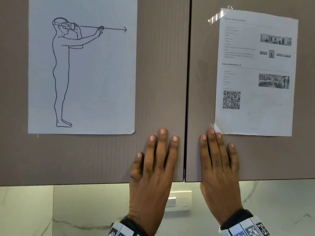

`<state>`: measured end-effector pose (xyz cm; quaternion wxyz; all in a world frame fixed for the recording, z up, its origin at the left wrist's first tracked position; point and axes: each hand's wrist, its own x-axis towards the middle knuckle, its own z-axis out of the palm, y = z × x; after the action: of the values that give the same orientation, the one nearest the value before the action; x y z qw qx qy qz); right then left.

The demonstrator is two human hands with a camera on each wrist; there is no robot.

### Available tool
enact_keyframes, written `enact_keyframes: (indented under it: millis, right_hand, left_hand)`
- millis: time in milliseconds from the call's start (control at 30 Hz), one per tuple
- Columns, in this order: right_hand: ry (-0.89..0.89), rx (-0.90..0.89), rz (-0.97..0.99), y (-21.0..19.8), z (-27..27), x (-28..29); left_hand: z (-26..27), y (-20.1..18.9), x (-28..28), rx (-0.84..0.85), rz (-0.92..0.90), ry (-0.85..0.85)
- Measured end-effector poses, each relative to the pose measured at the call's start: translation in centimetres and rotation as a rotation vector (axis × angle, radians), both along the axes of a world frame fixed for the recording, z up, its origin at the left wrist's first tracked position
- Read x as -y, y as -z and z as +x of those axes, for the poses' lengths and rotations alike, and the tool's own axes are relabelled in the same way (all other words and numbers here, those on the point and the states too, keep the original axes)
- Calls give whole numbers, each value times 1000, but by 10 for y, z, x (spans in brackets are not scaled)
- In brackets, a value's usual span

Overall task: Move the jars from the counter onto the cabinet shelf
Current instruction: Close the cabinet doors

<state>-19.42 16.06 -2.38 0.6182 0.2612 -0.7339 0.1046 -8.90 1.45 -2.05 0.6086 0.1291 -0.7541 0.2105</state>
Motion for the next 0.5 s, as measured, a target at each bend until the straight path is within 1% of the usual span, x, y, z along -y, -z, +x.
enact_keyframes:
  millis: [200,500]
  right_hand:
    - [-72,-2,17,-3,6,-7]
    - [-96,-14,22,-3,7,-10]
  left_hand:
    - [9,-1,-4,28,-8,-5]
    - [18,-2,-9,75,-1,-2]
